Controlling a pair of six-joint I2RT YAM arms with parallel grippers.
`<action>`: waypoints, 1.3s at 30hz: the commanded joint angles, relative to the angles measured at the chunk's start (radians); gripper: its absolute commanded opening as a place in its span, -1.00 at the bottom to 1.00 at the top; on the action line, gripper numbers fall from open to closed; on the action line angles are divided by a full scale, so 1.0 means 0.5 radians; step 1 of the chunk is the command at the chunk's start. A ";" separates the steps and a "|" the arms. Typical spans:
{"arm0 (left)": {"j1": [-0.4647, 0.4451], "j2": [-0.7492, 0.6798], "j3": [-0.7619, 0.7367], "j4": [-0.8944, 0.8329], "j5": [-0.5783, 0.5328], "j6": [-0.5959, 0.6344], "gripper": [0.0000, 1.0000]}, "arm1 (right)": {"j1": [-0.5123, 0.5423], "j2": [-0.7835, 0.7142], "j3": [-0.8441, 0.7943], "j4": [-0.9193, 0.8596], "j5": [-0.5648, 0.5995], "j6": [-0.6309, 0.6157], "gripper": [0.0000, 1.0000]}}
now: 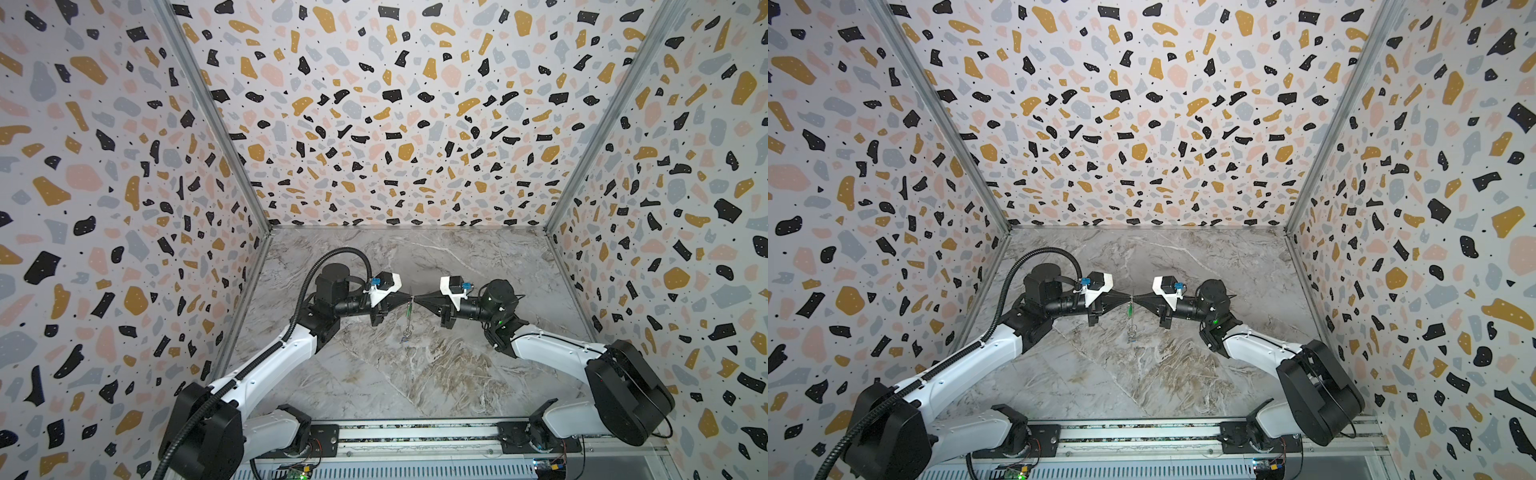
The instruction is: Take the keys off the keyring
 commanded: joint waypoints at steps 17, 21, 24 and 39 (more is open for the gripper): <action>-0.077 0.158 0.494 -0.895 -0.199 0.527 -1.00 | -0.142 -0.372 0.346 -1.385 0.275 -0.975 -0.35; -0.110 0.237 0.616 -1.080 -0.279 0.592 -1.00 | -0.112 -0.333 0.379 -1.423 0.229 -0.966 -0.45; -0.141 0.275 0.706 -1.200 -0.345 0.628 -1.00 | -0.080 -0.288 0.424 -1.510 0.209 -0.996 -0.49; -0.234 0.360 0.874 -1.416 -0.528 0.678 -1.00 | -0.025 -0.184 0.423 -1.420 0.139 -0.958 -0.59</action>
